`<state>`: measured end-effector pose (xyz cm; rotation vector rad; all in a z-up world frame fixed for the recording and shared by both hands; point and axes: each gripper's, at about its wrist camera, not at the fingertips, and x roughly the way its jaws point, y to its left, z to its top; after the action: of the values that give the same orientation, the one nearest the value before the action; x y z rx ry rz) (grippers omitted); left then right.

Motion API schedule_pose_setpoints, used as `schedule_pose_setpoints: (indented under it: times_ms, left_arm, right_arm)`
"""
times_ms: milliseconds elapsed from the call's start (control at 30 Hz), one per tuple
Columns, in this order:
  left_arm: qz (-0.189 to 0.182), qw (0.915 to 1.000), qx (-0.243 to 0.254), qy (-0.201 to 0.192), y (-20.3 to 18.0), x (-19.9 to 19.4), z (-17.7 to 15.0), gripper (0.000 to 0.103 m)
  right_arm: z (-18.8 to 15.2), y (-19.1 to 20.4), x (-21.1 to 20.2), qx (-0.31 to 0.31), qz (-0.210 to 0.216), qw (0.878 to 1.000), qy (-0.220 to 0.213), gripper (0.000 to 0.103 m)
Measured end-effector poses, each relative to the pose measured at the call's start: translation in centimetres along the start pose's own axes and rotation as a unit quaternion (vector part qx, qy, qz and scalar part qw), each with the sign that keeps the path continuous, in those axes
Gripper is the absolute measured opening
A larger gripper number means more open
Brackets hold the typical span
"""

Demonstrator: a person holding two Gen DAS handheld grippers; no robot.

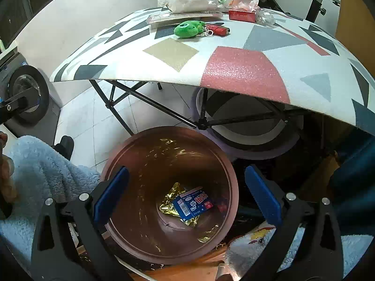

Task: Collect trash
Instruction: 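Raise both tools from the bin back toward the table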

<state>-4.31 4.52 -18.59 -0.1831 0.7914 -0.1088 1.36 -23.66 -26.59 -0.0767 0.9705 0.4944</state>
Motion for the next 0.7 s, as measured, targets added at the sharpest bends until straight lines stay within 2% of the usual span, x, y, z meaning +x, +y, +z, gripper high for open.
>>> schedule_pose_setpoints:
  times_ms: [100,400,567,700]
  left_arm:
    - [-0.002,1.0,0.001,-0.003,-0.1,-0.1,0.0,0.097]
    - [0.009,0.9997,0.005,-0.023,-0.1,-0.6,0.6,0.097]
    - [0.014,0.9987,0.024,-0.042,-0.4,-1.1,1.7,0.097]
    - [0.02,0.998,0.043,-0.041,-0.8,-0.8,2.6,0.097]
  right_arm:
    - [0.0,0.0,-0.2,-0.001,0.004,1.0,-0.001,0.097]
    - [0.5,-0.9,-1.4,0.014,-0.021,0.999,-0.023,0.097]
    - [1.5,-1.6,-2.7,0.014,-0.036,0.999,-0.034,0.097]
    - [2.8,-2.2,-3.3,0.006,-0.043,0.998,-0.039,0.097]
